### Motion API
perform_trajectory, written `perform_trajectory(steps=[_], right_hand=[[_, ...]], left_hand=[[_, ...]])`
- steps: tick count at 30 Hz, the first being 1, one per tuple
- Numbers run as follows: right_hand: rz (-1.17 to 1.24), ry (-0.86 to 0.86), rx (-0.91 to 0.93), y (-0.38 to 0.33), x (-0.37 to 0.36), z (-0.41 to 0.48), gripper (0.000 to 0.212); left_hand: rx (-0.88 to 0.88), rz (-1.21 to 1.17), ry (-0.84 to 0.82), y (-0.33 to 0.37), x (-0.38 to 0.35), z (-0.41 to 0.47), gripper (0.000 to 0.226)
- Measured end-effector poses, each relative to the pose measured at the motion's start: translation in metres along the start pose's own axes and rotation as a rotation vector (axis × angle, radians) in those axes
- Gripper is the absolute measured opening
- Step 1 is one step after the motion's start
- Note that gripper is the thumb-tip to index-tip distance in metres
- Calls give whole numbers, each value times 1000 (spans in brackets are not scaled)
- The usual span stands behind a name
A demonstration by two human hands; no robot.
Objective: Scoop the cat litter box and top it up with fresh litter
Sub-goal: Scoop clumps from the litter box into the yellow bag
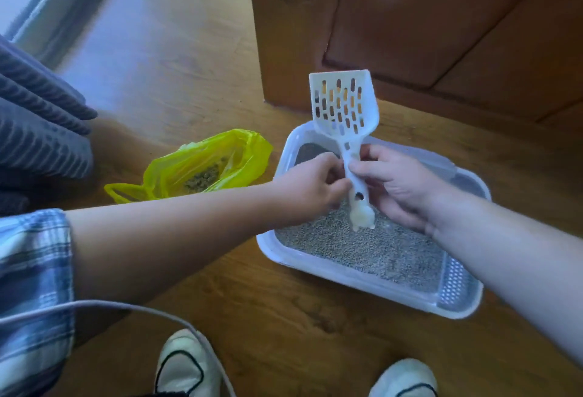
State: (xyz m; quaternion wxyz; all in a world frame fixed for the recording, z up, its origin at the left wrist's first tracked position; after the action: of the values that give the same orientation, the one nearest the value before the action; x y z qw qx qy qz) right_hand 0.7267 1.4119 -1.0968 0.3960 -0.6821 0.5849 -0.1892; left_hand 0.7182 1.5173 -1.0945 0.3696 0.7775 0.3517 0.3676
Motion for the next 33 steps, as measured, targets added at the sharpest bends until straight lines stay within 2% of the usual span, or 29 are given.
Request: perform_trajectory(steps=[2, 5, 7, 9, 11, 14, 17, 20, 22, 25, 28, 33], right_hand=[[57, 25, -18, 8, 13, -6, 16], [-7, 74, -54, 20, 33, -9, 20], [-107, 69, -76, 27, 43, -10, 21], [-193, 57, -92, 30, 53, -12, 21], [-336, 57, -95, 27, 65, -14, 21], [-758, 115, -56, 7, 98, -18, 24], [-1114, 307, 27, -10, 142, -30, 25], [-1196, 491, 153, -5, 174, -54, 30], [-1301, 530, 176, 13, 187, -66, 30], [-1467, 533, 116, 45, 199, -74, 45], [-1511, 516, 60, 69, 205, -75, 64], [-1561, 417, -30, 97, 203, -68, 70]], left_hand=[[47, -126, -41, 3, -16, 7, 31], [93, -158, -63, 4, -35, 13, 52], [110, -176, -71, 2, -44, 18, 47], [122, -153, -88, -1, -49, 21, 30], [97, 6, -94, 1, -47, 22, 18], [111, 223, -123, -3, -38, 24, 10], [168, 374, -220, -12, -32, 22, 15], [156, 573, -246, -19, -28, 24, 22], [139, 638, -257, -22, -31, 26, 26], [24, 814, -243, -19, -39, 30, 31], [-66, 992, -275, -19, -53, 34, 22], [-82, 1115, -394, -34, -69, 44, 24]])
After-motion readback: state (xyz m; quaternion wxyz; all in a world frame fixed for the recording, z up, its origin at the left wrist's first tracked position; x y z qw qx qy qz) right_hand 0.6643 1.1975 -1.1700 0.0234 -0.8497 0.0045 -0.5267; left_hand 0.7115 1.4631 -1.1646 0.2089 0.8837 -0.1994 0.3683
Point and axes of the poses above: each hand's wrist, its own z-axis towards the middle knuckle, its own x-axis out of the back of the hand, y = z × x, the point moved 9 cm from there along z, towards the middle knuckle, and after that the axes turned 5 degrees about -z, right-handed, at the moved point
